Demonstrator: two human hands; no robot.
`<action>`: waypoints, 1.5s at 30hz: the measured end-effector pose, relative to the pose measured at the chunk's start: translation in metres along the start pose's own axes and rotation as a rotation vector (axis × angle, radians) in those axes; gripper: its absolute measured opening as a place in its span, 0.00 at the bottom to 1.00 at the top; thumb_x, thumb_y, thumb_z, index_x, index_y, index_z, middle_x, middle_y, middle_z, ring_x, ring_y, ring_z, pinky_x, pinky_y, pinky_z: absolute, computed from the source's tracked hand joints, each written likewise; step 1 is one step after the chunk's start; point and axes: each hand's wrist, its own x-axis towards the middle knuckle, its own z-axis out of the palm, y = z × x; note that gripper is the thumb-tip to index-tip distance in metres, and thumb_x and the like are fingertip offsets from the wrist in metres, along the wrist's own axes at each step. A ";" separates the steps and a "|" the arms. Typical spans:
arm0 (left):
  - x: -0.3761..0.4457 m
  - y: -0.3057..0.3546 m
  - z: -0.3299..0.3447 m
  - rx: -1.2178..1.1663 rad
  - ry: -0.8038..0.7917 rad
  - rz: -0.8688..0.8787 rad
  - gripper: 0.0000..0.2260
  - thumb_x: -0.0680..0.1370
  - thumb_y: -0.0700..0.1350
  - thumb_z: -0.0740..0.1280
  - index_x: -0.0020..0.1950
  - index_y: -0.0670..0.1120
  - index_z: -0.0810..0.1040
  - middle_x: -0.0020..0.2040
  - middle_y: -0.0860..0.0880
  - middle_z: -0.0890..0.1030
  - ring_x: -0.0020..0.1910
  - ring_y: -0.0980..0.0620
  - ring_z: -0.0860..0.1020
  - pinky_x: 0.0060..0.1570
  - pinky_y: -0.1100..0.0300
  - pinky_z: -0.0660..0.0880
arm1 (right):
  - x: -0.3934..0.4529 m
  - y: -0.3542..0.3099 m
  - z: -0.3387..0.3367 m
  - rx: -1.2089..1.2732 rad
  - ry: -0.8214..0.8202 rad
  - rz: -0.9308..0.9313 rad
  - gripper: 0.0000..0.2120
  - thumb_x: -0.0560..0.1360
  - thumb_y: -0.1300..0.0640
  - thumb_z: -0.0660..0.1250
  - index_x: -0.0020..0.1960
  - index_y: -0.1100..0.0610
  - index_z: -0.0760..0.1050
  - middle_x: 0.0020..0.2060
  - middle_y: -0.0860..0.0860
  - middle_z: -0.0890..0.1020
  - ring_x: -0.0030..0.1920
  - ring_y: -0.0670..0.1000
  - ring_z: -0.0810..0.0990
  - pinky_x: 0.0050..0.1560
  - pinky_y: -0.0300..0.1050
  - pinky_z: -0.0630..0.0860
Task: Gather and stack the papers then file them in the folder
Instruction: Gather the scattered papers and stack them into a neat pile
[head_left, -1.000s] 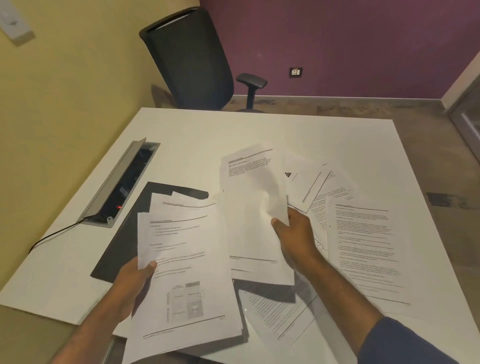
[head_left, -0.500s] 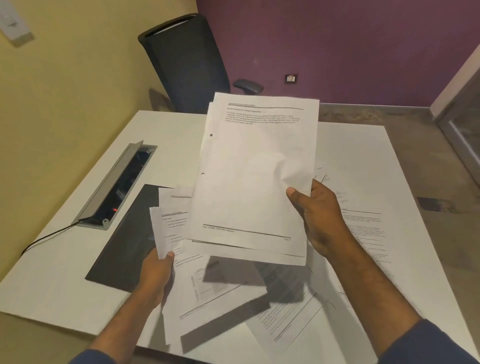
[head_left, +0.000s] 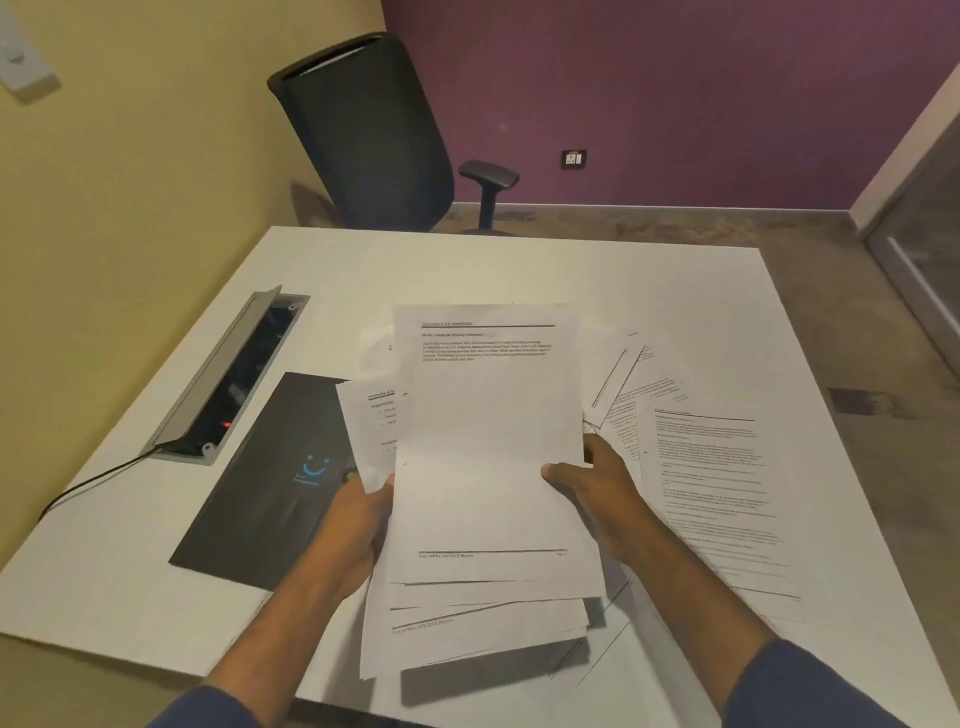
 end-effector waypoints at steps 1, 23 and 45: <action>-0.001 0.004 0.004 0.015 -0.034 0.001 0.12 0.80 0.47 0.68 0.63 0.51 0.81 0.60 0.44 0.85 0.58 0.42 0.84 0.49 0.49 0.83 | 0.001 -0.001 -0.002 0.062 0.004 0.009 0.18 0.69 0.73 0.71 0.55 0.58 0.75 0.49 0.54 0.85 0.42 0.48 0.86 0.39 0.39 0.81; 0.004 0.040 0.028 0.206 -0.048 0.417 0.20 0.69 0.31 0.77 0.55 0.50 0.82 0.50 0.52 0.87 0.50 0.53 0.85 0.44 0.66 0.80 | -0.011 -0.039 -0.019 -0.271 -0.138 -0.360 0.28 0.70 0.61 0.75 0.43 0.25 0.76 0.37 0.28 0.82 0.40 0.30 0.81 0.36 0.25 0.75; 0.008 -0.033 0.058 0.163 0.081 0.239 0.09 0.74 0.43 0.76 0.52 0.51 0.83 0.47 0.51 0.87 0.51 0.50 0.84 0.42 0.65 0.80 | -0.007 0.026 -0.039 -0.292 0.007 -0.301 0.14 0.72 0.67 0.73 0.46 0.47 0.81 0.41 0.44 0.86 0.48 0.49 0.85 0.47 0.37 0.80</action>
